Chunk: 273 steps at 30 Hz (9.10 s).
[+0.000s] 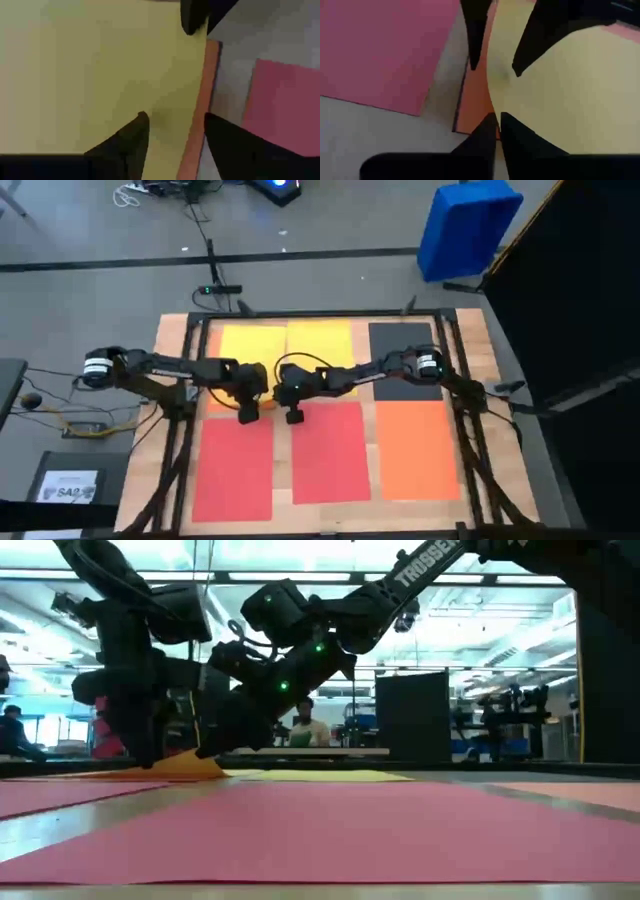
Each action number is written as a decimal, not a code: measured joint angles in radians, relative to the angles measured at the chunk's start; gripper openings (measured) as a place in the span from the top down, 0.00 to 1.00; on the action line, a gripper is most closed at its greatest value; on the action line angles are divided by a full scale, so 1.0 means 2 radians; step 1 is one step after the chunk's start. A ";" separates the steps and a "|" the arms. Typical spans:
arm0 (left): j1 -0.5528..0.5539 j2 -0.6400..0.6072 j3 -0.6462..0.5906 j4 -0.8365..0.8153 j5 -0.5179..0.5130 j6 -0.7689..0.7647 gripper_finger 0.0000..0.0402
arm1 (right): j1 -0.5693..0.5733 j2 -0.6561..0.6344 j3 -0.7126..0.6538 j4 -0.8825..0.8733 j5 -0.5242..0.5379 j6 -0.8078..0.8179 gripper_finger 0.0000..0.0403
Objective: Organize paper
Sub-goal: Stack the yellow paper on top of the yellow paper
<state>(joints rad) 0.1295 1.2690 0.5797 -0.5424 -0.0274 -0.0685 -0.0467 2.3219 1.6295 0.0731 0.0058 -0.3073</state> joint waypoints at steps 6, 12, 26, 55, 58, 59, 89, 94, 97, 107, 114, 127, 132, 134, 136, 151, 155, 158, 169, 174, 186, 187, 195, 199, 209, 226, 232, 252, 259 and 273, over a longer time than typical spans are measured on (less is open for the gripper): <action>-0.031 0.000 0.000 0.000 -0.057 -0.026 0.55 | 0.000 0.000 0.000 0.000 -0.013 0.009 1.00; -0.060 -0.009 0.000 -0.002 -0.079 -0.052 0.55 | 0.000 0.000 0.000 0.003 -0.018 0.015 1.00; -0.147 -0.075 0.000 -0.068 -0.206 -0.130 0.55 | -0.002 -0.001 0.012 0.022 -0.037 0.035 1.00; -0.262 -0.071 -0.029 -0.128 -0.274 -0.293 0.55 | -0.005 -0.020 0.029 -0.010 -0.039 0.028 1.00; -0.262 -0.061 -0.040 -0.131 -0.276 -0.311 0.55 | -0.005 -0.024 0.029 -0.016 -0.040 0.026 1.00; -0.262 -0.057 -0.045 -0.130 -0.275 -0.319 0.55 | -0.005 -0.025 0.029 -0.015 -0.041 0.025 1.00; -0.262 -0.058 -0.003 -0.155 -0.305 -0.358 1.00 | -0.005 -0.071 0.029 -0.074 -0.046 0.005 1.00; -0.262 -0.058 0.047 -0.196 -0.320 -0.344 1.00 | -0.006 -0.110 0.029 -0.115 -0.039 0.000 1.00; -0.261 -0.058 0.075 -0.209 -0.329 -0.331 1.00 | -0.006 -0.136 0.029 -0.143 -0.033 0.000 1.00; -0.236 -0.056 0.142 -0.165 -0.352 -0.221 1.00 | 0.003 -0.207 0.029 -0.260 0.022 -0.004 1.00; -0.197 -0.038 0.156 -0.081 -0.323 -0.110 1.00 | 0.009 -0.231 0.029 -0.342 0.040 0.013 1.00; -0.149 -0.004 0.159 0.003 -0.252 -0.016 1.00 | 0.019 -0.258 0.028 -0.443 0.098 0.063 1.00; -0.145 0.001 0.159 -0.002 -0.241 -0.008 1.00 | 0.013 -0.305 -0.030 -0.390 0.085 0.079 1.00; -0.145 0.001 0.159 -0.003 -0.241 -0.009 1.00 | 0.005 -0.334 -0.080 -0.330 0.060 0.092 1.00; -0.145 0.001 0.159 -0.006 -0.240 -0.009 1.00 | -0.006 -0.360 -0.141 -0.248 0.022 0.110 1.00; -0.147 0.000 0.049 0.052 -0.134 -0.096 1.00 | -0.032 -0.340 -0.301 -0.022 -0.092 0.180 0.98; -0.148 -0.001 0.041 0.047 -0.068 -0.129 1.00 | -0.031 -0.315 -0.301 -0.018 -0.093 0.180 0.92; -0.151 0.000 0.047 0.050 -0.027 -0.129 0.97 | -0.030 -0.303 -0.301 -0.003 -0.095 0.169 0.86; -0.158 0.085 0.096 0.055 -0.005 -0.139 0.60 | -0.023 -0.295 -0.301 0.029 -0.076 0.162 0.61; -0.157 0.135 0.134 0.012 -0.023 -0.141 0.47 | -0.023 -0.295 -0.300 0.031 -0.066 0.161 0.56; -0.154 0.204 0.177 -0.028 -0.044 -0.143 0.40 | -0.023 -0.295 -0.300 0.030 -0.063 0.161 0.55; -0.153 0.206 0.178 -0.028 -0.041 -0.143 0.40 | -0.023 -0.295 -0.300 0.031 -0.063 0.161 0.55; -0.127 0.212 0.179 -0.026 -0.008 -0.130 0.41 | -0.023 -0.295 -0.301 0.031 -0.063 0.161 0.55; -0.117 0.212 0.178 -0.026 -0.005 -0.125 0.45 | -0.023 -0.295 -0.301 0.031 -0.063 0.157 0.55; -0.113 0.212 0.178 -0.024 -0.001 -0.122 0.62 | -0.033 -0.295 -0.300 -0.028 -0.066 0.174 0.55; -0.114 0.112 0.180 -0.053 -0.041 -0.141 0.63 | -0.075 -0.294 -0.341 -0.045 -0.125 0.269 0.56; -0.113 0.050 0.095 -0.033 -0.040 -0.262 0.63 | -0.070 -0.294 -0.342 -0.033 -0.130 0.275 0.56; -0.106 -0.113 -0.079 0.101 0.038 -0.519 0.56 | -0.046 -0.294 -0.342 0.047 -0.089 0.254 0.56; -0.078 -0.107 -0.079 0.099 0.035 -0.524 0.48 | -0.050 -0.294 -0.342 0.038 -0.079 0.240 0.56; -0.042 -0.056 -0.079 0.125 0.087 -0.523 0.47 | -0.071 -0.294 -0.341 0.018 -0.063 0.230 0.56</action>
<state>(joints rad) 0.0463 1.1566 0.4210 -0.2929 0.1466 -1.1147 -0.1883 1.7329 0.9466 0.1095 -0.1207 0.1528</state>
